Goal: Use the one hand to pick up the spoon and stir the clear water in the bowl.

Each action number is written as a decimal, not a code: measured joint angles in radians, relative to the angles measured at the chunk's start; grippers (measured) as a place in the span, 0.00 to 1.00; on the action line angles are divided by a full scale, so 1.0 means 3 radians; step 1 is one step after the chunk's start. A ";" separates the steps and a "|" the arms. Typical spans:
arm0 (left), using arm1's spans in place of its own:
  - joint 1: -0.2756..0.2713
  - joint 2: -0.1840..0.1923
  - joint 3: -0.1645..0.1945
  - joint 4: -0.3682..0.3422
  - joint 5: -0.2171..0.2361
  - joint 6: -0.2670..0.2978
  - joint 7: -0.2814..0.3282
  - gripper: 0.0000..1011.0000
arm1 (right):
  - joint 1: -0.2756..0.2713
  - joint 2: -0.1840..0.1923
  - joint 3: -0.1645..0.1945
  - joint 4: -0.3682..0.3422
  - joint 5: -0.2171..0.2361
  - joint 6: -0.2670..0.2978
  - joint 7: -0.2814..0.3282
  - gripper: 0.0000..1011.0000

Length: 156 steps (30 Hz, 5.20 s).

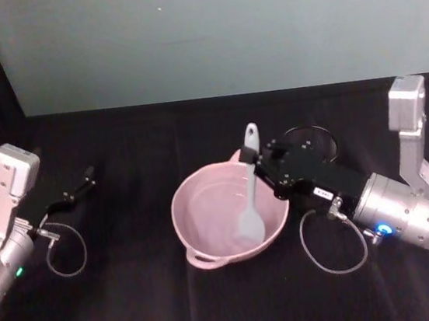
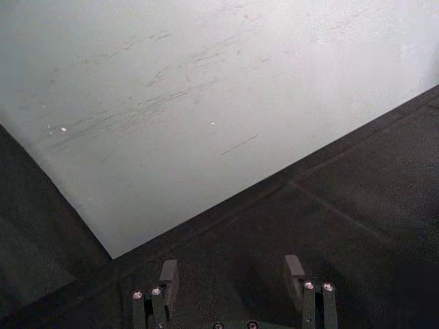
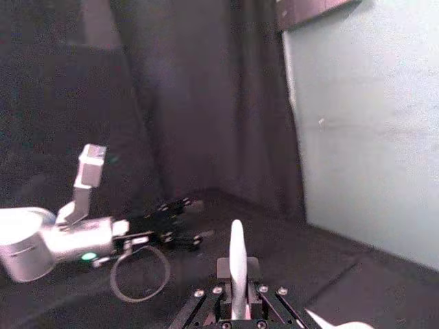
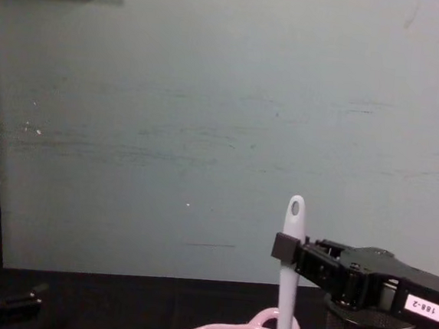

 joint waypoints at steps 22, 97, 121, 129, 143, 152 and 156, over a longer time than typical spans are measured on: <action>0.0000 0.0000 0.0000 0.0000 0.0000 0.0000 0.0000 1.00 | 0.0525 -0.0392 -0.0370 0.0650 -0.0111 -0.0331 -0.0094 0.13; 0.0000 0.0000 0.0000 0.0000 0.0000 0.0000 0.0000 1.00 | 0.0220 -0.0386 -0.0084 0.0476 -0.0374 -0.0559 -0.0171 0.13; 0.0000 0.0000 0.0000 0.0000 0.0000 0.0000 0.0000 1.00 | 0.0627 -0.0771 -0.0026 0.1173 -0.0622 -0.0901 -0.0520 0.13; 0.0000 0.0000 0.0000 0.0000 0.0000 0.0000 0.0000 1.00 | 0.0360 -0.0575 0.0018 0.0777 -0.0520 -0.0696 -0.0369 0.13; 0.0000 0.0000 0.0000 0.0000 0.0000 0.0000 0.0000 1.00 | 0.0225 -0.0589 -0.0169 0.0520 -0.0363 -0.0551 -0.0256 0.13; 0.0000 0.0000 0.0000 0.0000 0.0000 0.0000 0.0000 1.00 | 0.0512 -0.0802 -0.0197 0.0993 -0.0509 -0.0774 -0.0393 0.13; 0.0000 0.0000 0.0000 0.0000 0.0000 0.0000 0.0000 1.00 | 0.0619 -0.0864 -0.0152 0.1198 -0.0599 -0.0904 -0.0470 0.13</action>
